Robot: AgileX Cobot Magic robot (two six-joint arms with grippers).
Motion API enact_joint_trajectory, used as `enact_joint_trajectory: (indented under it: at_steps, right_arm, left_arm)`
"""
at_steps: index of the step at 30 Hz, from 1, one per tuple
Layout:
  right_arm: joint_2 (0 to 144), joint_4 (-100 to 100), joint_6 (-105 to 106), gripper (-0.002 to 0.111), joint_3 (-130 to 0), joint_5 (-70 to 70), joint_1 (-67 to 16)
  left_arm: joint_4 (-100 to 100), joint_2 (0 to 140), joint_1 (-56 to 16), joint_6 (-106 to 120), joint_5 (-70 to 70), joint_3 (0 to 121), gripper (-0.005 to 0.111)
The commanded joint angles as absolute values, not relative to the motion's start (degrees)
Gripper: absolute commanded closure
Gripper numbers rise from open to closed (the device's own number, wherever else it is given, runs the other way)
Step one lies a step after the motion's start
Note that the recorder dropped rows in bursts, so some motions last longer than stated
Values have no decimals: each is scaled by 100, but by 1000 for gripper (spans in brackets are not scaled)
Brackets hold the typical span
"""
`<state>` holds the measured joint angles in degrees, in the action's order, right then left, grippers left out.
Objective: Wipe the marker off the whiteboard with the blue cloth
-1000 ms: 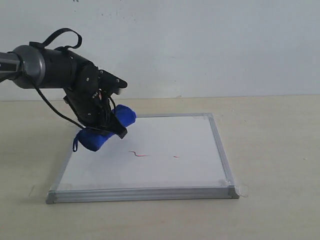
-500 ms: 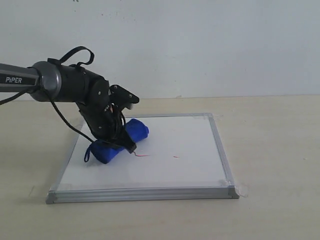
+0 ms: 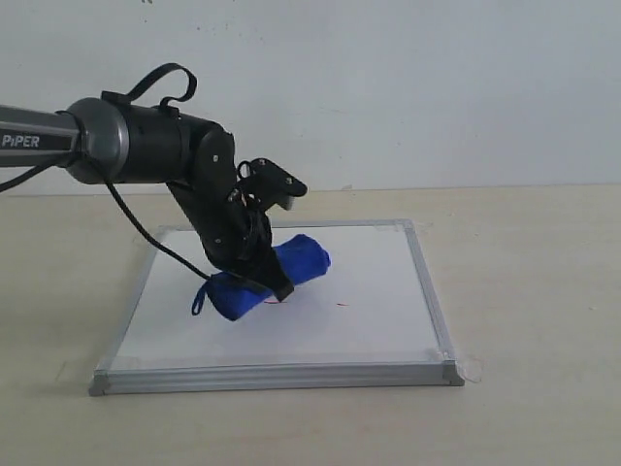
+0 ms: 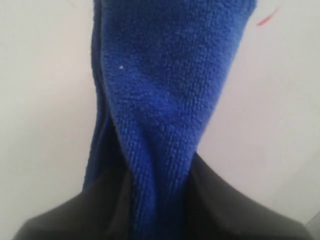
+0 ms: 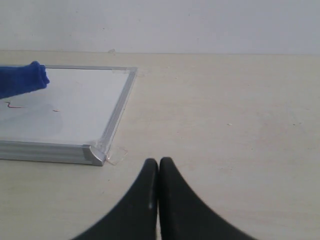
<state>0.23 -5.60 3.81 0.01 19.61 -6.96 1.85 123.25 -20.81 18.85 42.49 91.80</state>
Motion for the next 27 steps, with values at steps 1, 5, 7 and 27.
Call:
enact_joint_trajectory:
  at_steps: [1, 5, 7, 27]
  right_arm:
    - [0, -562, 384, 108, 0, 1911, -686]
    - [0, -562, 384, 108, 0, 1911, -686]
    - [0, -562, 384, 108, 0, 1911, -686]
    - [0, -562, 384, 108, 0, 1911, -686]
  left_arm:
    - [821, 12259, -1860, 905, 3917, 9323, 103]
    - [949, 12368, -1651, 677, 3750, 9337, 103]
    - [1015, 12447, -1649, 677, 3750, 9337, 103]
    - [-307, 12891, -2259, 2137, 4112, 9337, 103]
